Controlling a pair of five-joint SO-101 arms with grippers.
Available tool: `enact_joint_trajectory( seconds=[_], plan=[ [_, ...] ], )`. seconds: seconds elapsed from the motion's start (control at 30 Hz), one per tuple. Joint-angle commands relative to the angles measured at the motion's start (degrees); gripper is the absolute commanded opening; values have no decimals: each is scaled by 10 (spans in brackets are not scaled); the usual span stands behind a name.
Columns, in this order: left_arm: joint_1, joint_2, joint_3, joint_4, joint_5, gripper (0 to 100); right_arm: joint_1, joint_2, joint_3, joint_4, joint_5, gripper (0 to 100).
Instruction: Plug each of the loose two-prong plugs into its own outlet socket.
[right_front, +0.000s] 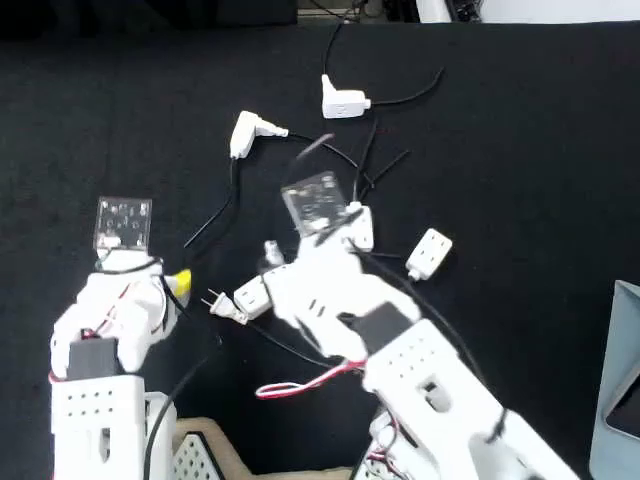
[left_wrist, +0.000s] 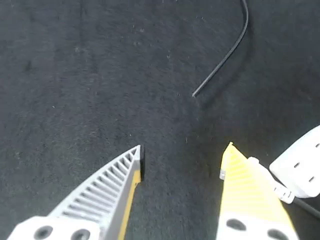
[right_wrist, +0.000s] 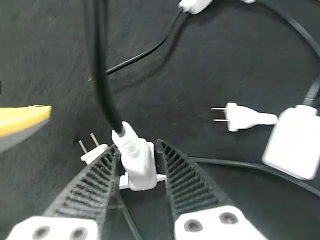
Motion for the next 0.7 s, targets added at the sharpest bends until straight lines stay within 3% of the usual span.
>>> enact_joint_trajectory(
  seconds=[0.0, 0.4, 0.67],
  plan=[
    [-7, -69, 27, -13, 4, 256, -30, 56, -12, -76, 5, 11],
    [-7, -139, 56, -8, 4, 256, -52, 198, -6, -184, 1, 11],
    [-5, -140, 60, -12, 4, 256, -69, 182, 18, -185, 3, 11]
  ],
)
